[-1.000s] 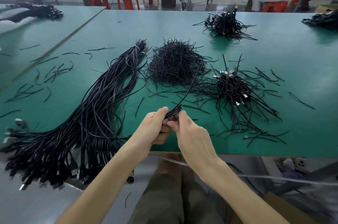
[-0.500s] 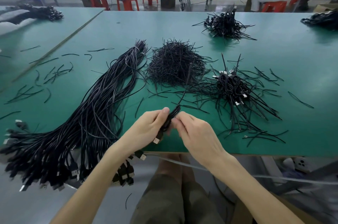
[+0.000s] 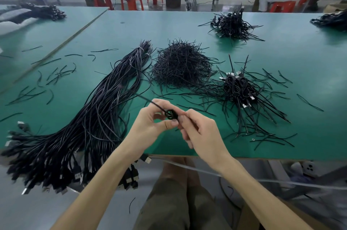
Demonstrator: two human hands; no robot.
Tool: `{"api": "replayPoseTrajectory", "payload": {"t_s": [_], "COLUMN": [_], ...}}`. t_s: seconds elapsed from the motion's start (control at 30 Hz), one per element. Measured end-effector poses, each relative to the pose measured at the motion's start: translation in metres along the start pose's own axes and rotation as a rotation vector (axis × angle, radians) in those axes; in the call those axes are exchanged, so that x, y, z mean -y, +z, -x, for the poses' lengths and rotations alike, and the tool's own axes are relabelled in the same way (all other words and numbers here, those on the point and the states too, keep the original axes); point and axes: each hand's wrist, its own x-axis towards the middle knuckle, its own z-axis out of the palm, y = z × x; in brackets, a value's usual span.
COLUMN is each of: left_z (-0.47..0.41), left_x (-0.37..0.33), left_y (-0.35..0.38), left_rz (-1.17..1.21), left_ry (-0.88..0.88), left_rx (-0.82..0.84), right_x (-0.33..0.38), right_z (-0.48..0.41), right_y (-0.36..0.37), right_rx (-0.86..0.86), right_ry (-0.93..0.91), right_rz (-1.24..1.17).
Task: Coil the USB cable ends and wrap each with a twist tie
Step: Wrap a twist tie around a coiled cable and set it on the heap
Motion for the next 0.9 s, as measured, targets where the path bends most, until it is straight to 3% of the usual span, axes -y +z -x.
{"api": "replayPoseTrajectory", "payload": {"t_s": [0.17, 0.33, 0.63, 0.8, 0.9], "left_z": [0.004, 0.004, -0.002, -0.002, -0.002], "left_x": [0.0, 0.001, 0.004, -0.001, -0.004], "left_y": [-0.01, -0.015, -0.01, -0.017, -0.016], "left_rz": [0.086, 0.332, 0.311, 0.144, 0.151], "left_ry": [0.038, -0.098, -0.216, -0.231, -0.146], "left_rx": [0.06, 0.105, 0.024, 0.149, 0.138], "right_x": [0.001, 0.001, -0.005, -0.008, -0.004], "right_z": [-0.003, -0.004, 0.0, 0.002, 0.004], "right_y": [0.002, 0.002, 0.0, -0.002, 0.0], "right_rx": [-0.02, -0.046, -0.05, 0.025, 0.038], "right_ry": [0.036, 0.018, 0.002, -0.035, 0.07], "right_rz": [-0.164, -0.173, -0.018, 0.205, -0.047]}}
